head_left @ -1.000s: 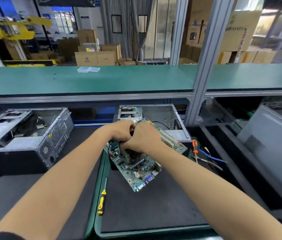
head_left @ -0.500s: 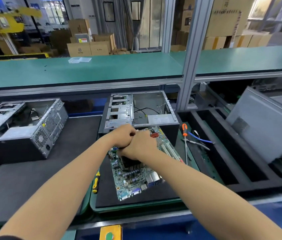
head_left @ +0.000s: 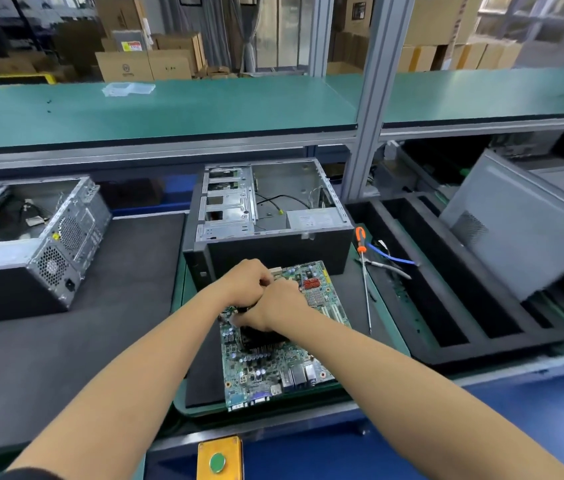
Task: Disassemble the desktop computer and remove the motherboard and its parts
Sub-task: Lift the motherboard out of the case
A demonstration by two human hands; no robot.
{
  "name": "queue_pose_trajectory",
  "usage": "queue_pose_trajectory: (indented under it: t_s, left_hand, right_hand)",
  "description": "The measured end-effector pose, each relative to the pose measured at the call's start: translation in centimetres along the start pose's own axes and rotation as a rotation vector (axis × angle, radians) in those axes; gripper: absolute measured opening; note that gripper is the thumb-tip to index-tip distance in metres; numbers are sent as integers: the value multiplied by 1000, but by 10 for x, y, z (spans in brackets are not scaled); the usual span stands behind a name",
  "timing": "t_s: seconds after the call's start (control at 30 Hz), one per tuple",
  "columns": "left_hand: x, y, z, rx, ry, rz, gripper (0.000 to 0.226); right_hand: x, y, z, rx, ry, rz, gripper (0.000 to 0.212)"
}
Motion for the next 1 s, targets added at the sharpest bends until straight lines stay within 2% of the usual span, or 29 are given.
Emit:
queue_pose_trajectory:
  t_s: [0.1, 0.37, 0.53, 0.63, 0.8, 1.0]
  left_hand:
    - [8, 7, -10, 2, -4, -3, 17]
    - [34, 28, -30, -29, -34, -60, 18]
    - [44, 38, -31, -57, -10, -43, 19]
    - [48, 45, -32, -68, 9, -47, 22]
    - [51, 55, -33, -65, 27, -64, 25]
    - [50, 54, -34, -81, -6, -76, 22]
  right_hand:
    - [12, 15, -1, -33, -79, -48, 82]
    - [36, 47, 6, -58, -196, -123, 84]
    - [41, 59, 11, -85, -271, -172, 79]
    - [41, 63, 16, -63, -239, -184, 77]
    - [36, 65, 22, 6, -32, -174, 71]
    - [36, 71, 22, -15, -9, -242, 73]
Point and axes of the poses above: each hand's wrist, its own y-axis towards the middle knuckle, its own x-axis out of the palm, z = x × y, the point moved 4 cm from there along y, towards the middle knuckle, and after that the axes turned 10 degrees about y, right-handed, at the moved point
